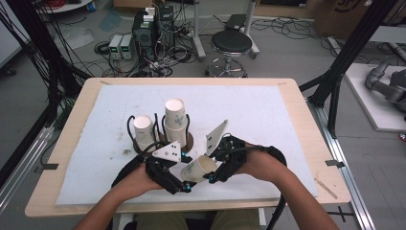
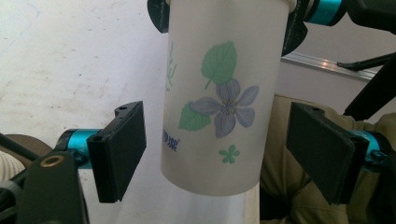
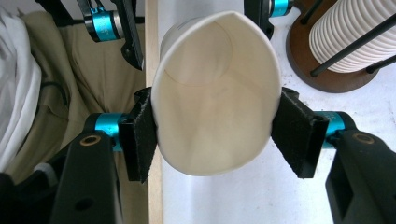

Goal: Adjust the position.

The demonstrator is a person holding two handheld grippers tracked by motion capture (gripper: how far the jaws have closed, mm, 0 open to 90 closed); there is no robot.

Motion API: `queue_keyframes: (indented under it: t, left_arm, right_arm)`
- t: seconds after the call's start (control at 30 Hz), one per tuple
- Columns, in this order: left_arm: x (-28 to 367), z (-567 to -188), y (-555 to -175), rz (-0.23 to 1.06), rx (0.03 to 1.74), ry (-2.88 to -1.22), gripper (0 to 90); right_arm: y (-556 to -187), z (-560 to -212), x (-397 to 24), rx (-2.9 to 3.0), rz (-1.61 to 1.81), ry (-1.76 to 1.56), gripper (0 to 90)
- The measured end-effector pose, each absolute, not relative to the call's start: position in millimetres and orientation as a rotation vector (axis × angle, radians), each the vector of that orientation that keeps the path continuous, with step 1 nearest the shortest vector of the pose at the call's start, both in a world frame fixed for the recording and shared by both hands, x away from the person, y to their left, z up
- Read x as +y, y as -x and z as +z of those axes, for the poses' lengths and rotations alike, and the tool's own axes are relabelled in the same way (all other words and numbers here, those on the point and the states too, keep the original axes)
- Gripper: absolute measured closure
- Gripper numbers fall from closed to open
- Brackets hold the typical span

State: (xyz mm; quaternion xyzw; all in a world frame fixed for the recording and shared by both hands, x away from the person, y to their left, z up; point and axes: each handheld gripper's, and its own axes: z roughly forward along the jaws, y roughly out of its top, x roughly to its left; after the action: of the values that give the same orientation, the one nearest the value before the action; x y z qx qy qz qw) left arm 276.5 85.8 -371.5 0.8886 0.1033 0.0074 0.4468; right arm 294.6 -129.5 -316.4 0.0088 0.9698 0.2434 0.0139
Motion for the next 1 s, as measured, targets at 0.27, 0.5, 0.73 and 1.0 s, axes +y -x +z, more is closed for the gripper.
queue_keyframes:
  t: [0.27,0.5,0.73,1.0]
  left_arm:
    - [82.7,-374.2,-278.7,0.002,0.259,-2.234,24.1]
    - [80.8,-375.0,-278.7,-0.015,0.25,-2.24,28.4]
    - [80.2,-376.2,-278.5,-0.028,0.231,-2.249,36.3]
    - [80.5,-381.0,-278.8,-0.055,0.238,-2.233,36.1]
  right_arm:
    - [-293.0,-313.9,-121.7,3.032,0.678,0.004,37.4]
    - [-291.3,-312.9,-113.6,3.043,0.612,0.042,37.5]
    - [-290.6,-313.3,-109.5,3.043,0.59,0.059,37.6]
    - [-292.3,-316.9,-110.2,3.062,0.631,0.051,36.9]
